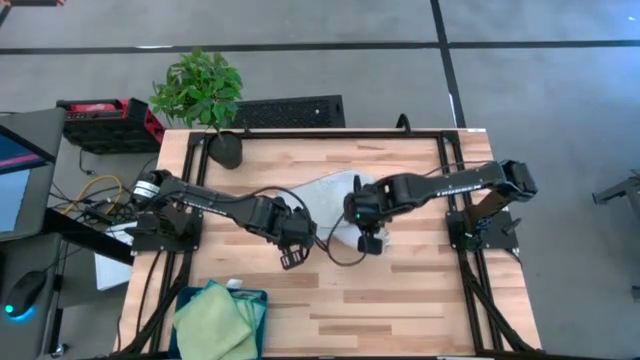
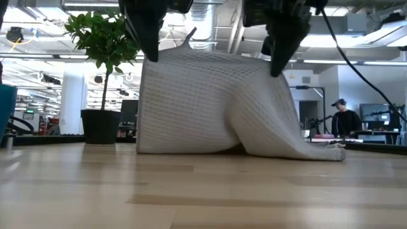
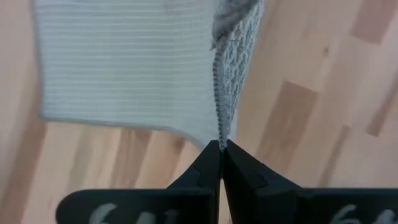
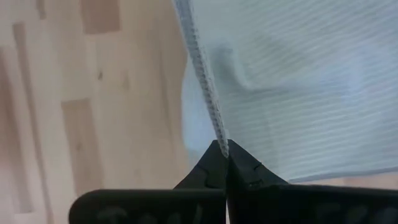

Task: Fold microfiber towels
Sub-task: Fold the gray microfiber towel

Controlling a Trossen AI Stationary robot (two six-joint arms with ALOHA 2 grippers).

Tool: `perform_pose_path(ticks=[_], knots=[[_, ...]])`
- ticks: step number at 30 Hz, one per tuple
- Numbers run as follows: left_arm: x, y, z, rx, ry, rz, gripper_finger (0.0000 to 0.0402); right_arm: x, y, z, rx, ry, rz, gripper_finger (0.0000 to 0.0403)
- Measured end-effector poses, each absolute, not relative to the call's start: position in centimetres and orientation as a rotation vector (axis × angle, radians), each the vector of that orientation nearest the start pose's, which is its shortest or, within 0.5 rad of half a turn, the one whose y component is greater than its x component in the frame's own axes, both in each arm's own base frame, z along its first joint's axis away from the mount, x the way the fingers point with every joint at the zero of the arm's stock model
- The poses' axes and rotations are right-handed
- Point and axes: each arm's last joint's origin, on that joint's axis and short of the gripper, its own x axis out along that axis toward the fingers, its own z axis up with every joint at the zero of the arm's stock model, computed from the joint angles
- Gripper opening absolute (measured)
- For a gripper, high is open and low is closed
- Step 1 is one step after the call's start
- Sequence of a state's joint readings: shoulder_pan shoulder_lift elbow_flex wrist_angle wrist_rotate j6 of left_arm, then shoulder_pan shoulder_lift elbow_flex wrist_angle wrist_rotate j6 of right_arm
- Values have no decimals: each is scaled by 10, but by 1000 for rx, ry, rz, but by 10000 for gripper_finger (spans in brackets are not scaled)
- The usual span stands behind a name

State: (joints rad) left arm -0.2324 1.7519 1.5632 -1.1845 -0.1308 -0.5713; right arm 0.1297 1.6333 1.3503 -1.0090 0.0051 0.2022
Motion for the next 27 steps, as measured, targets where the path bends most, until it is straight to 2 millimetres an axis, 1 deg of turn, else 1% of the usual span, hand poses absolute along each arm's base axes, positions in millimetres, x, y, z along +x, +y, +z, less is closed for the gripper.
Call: perform_pose_path(ticks=[2, 8, 11, 17, 21, 24, 27], knots=[[330, -71, 282, -223, 1319, 332, 0, 313, 30, 267, 87, 1277, -34, 7], [330, -56, 282, -179, 1301, 442, 0, 317, -1, 265, 39, 1267, -36, 7], [329, -43, 281, -171, 1310, 501, 0, 321, -18, 262, 26, 1250, -49, 7], [330, -16, 281, -200, 1301, 616, 0, 320, -49, 262, -2, 1228, -110, 7], [330, 0, 272, -225, 1307, 661, 0, 320, -66, 264, -23, 1200, -125, 7], [328, 11, 258, -242, 1324, 685, 0, 323, -77, 266, -62, 1154, -124, 7], [329, 22, 249, -262, 1305, 697, 0, 322, -86, 266, -71, 1143, -142, 7]])
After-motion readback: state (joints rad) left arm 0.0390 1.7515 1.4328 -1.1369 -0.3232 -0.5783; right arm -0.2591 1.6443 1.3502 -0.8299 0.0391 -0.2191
